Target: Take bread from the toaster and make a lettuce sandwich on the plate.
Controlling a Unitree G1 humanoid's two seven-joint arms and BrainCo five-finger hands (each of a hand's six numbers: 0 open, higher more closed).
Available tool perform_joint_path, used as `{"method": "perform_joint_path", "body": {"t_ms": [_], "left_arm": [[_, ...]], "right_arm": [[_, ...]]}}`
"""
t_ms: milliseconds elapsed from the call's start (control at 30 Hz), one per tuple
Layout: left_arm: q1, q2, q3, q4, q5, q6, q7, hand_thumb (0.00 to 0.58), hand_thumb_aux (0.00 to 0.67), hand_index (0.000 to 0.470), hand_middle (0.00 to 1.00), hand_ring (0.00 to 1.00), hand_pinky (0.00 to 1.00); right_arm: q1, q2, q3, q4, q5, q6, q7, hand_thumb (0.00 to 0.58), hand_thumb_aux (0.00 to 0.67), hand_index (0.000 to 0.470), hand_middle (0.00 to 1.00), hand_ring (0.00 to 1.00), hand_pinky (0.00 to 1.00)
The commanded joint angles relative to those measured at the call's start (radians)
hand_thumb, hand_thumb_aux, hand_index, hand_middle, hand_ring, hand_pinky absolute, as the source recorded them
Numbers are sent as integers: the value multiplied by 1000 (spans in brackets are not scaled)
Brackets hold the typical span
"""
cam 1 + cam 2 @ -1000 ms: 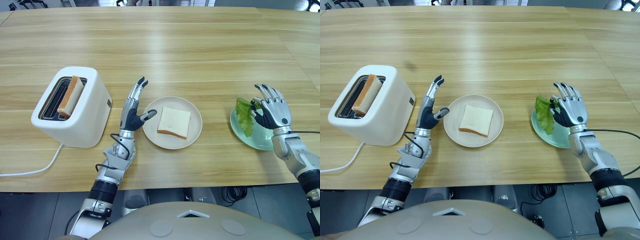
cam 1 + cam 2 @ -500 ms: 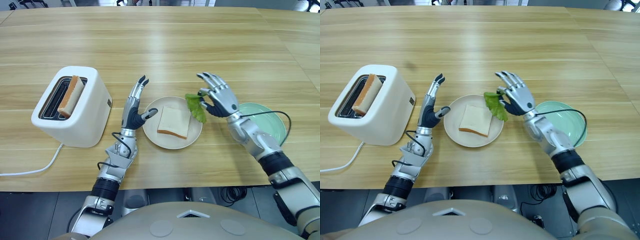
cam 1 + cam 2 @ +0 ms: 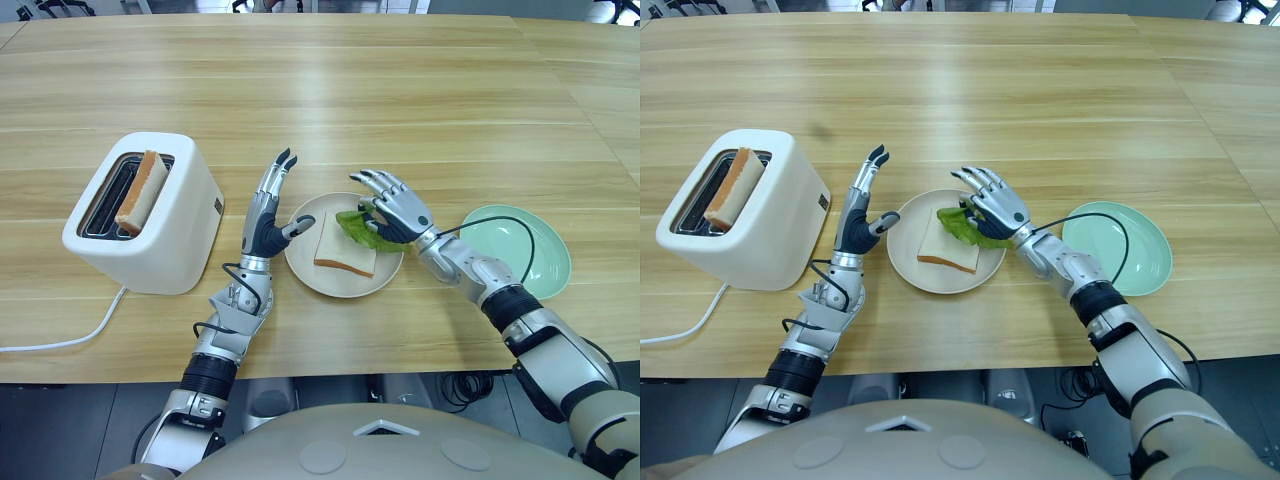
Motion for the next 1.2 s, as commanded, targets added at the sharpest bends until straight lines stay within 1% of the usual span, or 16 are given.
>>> {"method": "perform_joint_path", "body": {"t_ms": [33,367,633,667,700,733,867,967,1033,1200], "left_arm": [[-10,0,-3,22,-3,1,-6,0,0,0,0,0,0],[-20,-4,-8,31,-2,-5,-4,0,0,0,0,0,0],[-12,-15,-21,34,0,-10,-9,0,0,0,0,0,0],[-11,-16,-22,33,0,-11,-10,0,0,0,0,0,0],[-11,-16,-23,33,0,-11,-11,0,0,0,0,0,0],[-10,-15,-23,30,-1,-12,-12,0,0,0,0,0,0],[6,-3,-3,-15,5,-25,3,0,0,0,0,0,0],[40,25,45,-114,26,-30,28,0,0,0,0,0,0],[73,58,101,-201,42,-20,42,0,0,0,0,0,0],[184,183,334,-397,88,14,64,0,0,0,0,0,0]], "right_arm": [[-18,12,25,13,-13,-18,-15,580,670,460,0,0,0],[-71,78,85,91,-64,5,-70,580,670,460,0,0,0],[-94,88,104,125,-72,25,-86,580,670,460,0,0,0],[-91,86,105,130,-71,28,-89,565,562,386,0,0,0],[-88,84,106,134,-68,31,-93,565,562,386,0,0,0],[-84,81,104,134,-65,33,-96,0,0,0,0,0,0],[-68,57,92,105,-51,34,-103,0,0,0,0,0,0],[-52,36,81,64,-38,30,-93,0,0,0,0,0,0],[-43,29,79,42,-34,31,-86,0,0,0,0,0,0],[-24,18,75,1,-32,35,-67,0,0,0,0,0,0]]}}
